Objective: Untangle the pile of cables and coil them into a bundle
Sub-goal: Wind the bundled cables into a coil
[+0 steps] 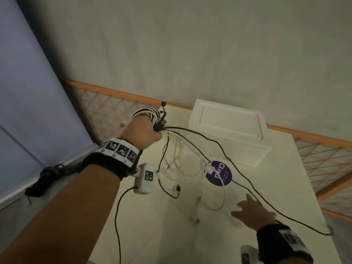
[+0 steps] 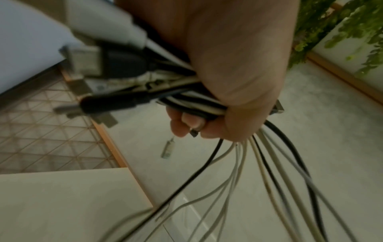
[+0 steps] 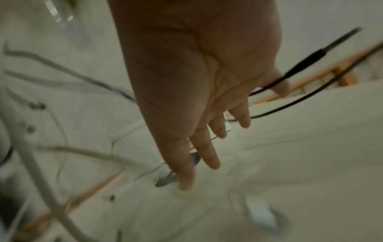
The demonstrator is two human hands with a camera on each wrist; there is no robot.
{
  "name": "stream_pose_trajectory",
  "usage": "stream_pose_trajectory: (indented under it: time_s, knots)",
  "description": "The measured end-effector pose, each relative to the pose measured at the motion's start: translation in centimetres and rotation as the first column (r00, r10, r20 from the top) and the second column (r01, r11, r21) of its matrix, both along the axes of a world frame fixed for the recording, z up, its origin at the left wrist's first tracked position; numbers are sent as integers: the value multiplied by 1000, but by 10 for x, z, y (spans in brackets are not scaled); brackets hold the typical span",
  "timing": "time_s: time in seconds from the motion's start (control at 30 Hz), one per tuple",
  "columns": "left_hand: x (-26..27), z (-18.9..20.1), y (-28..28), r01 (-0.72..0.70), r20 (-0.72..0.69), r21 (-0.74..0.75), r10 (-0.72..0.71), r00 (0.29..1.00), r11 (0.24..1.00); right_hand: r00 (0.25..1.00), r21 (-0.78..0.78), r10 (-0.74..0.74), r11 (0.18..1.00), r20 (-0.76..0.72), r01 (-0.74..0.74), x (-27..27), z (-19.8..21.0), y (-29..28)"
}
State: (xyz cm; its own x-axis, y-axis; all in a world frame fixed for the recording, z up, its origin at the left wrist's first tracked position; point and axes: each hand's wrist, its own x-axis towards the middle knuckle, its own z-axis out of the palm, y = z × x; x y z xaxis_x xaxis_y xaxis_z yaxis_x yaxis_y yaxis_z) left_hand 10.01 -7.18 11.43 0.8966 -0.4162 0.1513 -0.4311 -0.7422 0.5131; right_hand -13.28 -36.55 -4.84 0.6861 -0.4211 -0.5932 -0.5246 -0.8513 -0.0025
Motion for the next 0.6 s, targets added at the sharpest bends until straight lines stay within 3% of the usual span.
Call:
stream_pose_trajectory:
  time_s: [0.1, 0.17, 0.2, 0.23, 0.27, 0.3, 0.33, 0.37, 0.4, 0.43, 0.47, 0.53, 0.6]
  knots:
    - [-4, -4, -8, 21, -28, 45, -20, 999, 999, 994, 53, 78, 995, 71, -81, 13, 25, 11]
    - [-12, -7, -15, 36, -23, 102, -34, 999, 994, 955, 4, 90, 995, 284, -95, 28, 61, 26]
    - [-16, -9, -18, 40, -21, 126, -38, 999, 991, 882, -47, 89, 996, 464, -75, 34, 82, 35]
    - [-21, -9, -21, 54, -12, 141, -53, 999, 989, 737, -70, 81, 996, 671, -46, 38, 103, 46]
    - [-26, -11, -25, 84, -4, 156, -84, 996, 984, 538, -67, 83, 997, 839, -49, 43, 121, 55]
    - [-31, -13, -30, 134, 11, 166, -138, 990, 977, 366, -64, 103, 991, 925, -118, 49, 141, 67]
    - [-37, -14, -35, 202, 23, 179, -209, 978, 963, 292, -108, 168, 971, 942, -213, 57, 155, 77]
    - [-44, -15, -40, 276, 38, 200, -289, 957, 940, 300, -164, 258, 938, 918, -305, 67, 158, 84]
    - [-49, -16, -45, 342, 57, 229, -364, 930, 911, 361, -203, 342, 907, 868, -370, 79, 159, 90]
    - [-54, -16, -49, 390, 79, 270, -424, 902, 880, 411, -198, 389, 879, 825, -434, 88, 155, 94]
    - [-59, -16, -52, 417, 104, 307, -465, 879, 856, 408, -150, 382, 855, 829, -497, 95, 148, 97]
    - [-63, -14, -52, 431, 158, 348, -505, 849, 833, 394, 136, 122, 814, 911, -565, 101, 131, 100]
    - [-64, -9, -46, 411, 178, 355, -493, 852, 839, 465, 418, -165, 748, 870, -516, 97, 117, 105]
